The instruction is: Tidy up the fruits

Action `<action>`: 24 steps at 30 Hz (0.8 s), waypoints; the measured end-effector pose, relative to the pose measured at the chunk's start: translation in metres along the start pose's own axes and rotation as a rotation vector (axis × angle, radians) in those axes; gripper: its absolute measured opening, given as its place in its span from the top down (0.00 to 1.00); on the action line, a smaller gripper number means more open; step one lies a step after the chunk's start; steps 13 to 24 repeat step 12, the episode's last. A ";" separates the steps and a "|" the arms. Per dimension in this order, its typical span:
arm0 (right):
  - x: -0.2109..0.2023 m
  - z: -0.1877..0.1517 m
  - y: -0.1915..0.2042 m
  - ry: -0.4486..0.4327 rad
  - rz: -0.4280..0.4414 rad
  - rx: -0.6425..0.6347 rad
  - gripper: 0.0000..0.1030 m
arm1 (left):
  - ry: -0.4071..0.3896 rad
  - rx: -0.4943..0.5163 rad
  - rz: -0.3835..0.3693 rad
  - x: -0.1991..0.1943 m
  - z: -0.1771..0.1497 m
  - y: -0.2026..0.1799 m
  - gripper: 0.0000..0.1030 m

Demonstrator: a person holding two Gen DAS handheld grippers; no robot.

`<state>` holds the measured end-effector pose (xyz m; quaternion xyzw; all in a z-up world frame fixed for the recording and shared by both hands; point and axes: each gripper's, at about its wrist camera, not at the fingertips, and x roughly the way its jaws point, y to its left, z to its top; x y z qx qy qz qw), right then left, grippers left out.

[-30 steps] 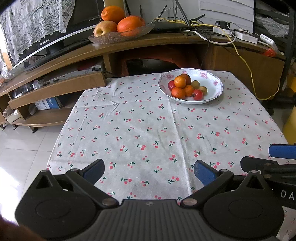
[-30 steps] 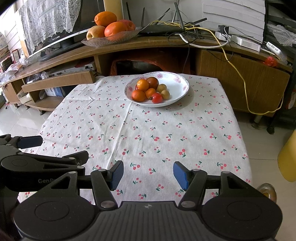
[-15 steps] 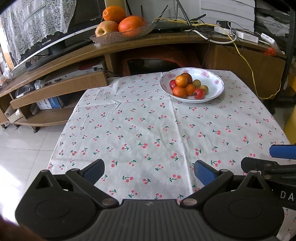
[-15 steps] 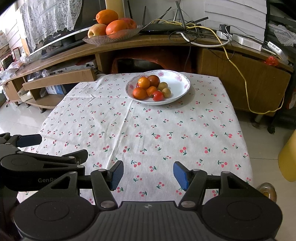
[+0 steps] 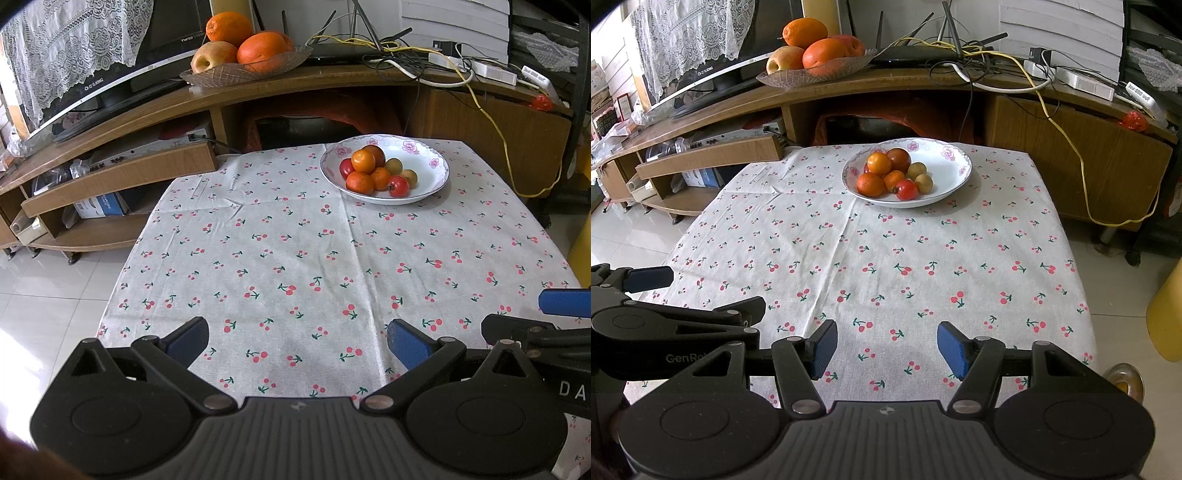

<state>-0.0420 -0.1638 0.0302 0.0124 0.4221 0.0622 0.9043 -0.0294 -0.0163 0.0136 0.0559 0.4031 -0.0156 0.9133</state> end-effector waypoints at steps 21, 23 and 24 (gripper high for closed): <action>0.001 -0.002 0.001 0.008 -0.001 -0.008 0.41 | -0.003 -0.001 0.006 -0.002 -0.001 0.000 0.00; 0.001 -0.002 0.001 0.008 -0.001 -0.008 0.41 | -0.003 -0.001 0.006 -0.002 -0.001 0.000 0.00; 0.001 -0.002 0.001 0.008 -0.001 -0.008 0.41 | -0.003 -0.001 0.006 -0.002 -0.001 0.000 0.00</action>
